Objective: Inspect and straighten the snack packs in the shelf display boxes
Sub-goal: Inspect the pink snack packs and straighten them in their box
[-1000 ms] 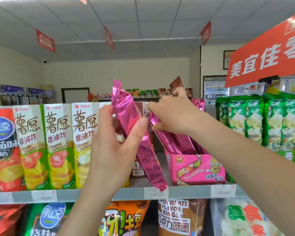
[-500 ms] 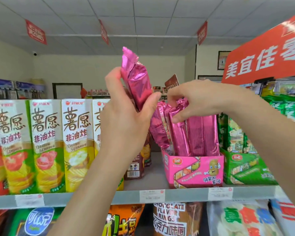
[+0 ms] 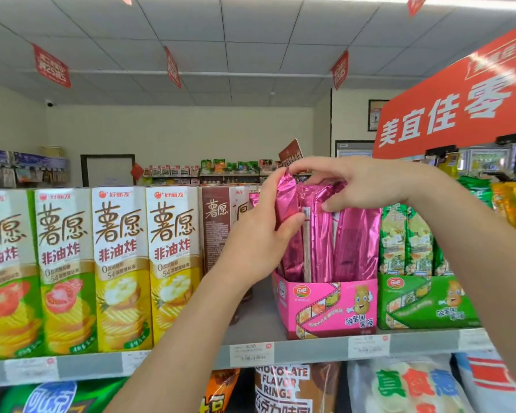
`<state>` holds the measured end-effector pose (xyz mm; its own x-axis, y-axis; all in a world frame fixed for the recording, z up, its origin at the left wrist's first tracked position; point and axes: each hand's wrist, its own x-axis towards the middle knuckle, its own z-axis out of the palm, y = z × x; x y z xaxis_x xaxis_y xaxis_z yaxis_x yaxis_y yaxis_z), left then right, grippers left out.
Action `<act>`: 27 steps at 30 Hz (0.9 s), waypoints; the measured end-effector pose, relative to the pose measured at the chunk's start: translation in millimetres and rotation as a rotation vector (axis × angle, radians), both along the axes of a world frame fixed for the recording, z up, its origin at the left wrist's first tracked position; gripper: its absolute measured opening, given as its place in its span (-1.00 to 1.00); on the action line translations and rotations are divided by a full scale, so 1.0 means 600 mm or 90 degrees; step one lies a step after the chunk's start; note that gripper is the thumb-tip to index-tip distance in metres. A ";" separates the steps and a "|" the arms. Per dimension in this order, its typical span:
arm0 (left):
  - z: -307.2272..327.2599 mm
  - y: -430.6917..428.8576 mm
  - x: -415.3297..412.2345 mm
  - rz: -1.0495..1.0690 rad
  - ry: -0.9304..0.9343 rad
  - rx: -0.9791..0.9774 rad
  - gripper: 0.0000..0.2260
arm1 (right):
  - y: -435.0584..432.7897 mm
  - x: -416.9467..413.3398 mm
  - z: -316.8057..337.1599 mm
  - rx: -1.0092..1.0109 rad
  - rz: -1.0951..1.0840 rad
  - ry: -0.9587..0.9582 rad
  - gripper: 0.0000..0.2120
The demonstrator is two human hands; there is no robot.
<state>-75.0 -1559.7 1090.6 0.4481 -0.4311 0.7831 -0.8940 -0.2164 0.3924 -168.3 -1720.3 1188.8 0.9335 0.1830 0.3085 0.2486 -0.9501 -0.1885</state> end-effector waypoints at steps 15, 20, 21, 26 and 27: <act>-0.015 -0.032 0.009 0.030 0.048 0.108 -0.32 | -0.017 0.018 -0.024 -0.108 -0.117 -0.148 -0.59; -0.029 -0.015 -0.009 -0.023 0.098 0.065 0.10 | -0.018 0.016 -0.026 -0.033 -0.036 -0.205 -0.59; -0.039 -0.014 -0.017 -0.003 0.100 0.043 0.17 | -0.018 0.015 -0.029 -0.026 -0.036 -0.228 -0.59; -0.072 -0.012 -0.021 0.056 0.118 0.030 0.14 | -0.028 -0.005 -0.043 0.000 -0.075 -0.373 -0.44; -0.072 -0.011 -0.019 0.046 0.127 0.042 0.11 | -0.036 -0.015 -0.042 0.027 -0.075 -0.386 -0.37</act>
<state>-86.7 -1566.3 1047.3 0.6233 -0.4392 0.6469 -0.7809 -0.3077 0.5435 -177.4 -1741.9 1163.3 0.6023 0.0651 0.7956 0.2176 -0.9723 -0.0851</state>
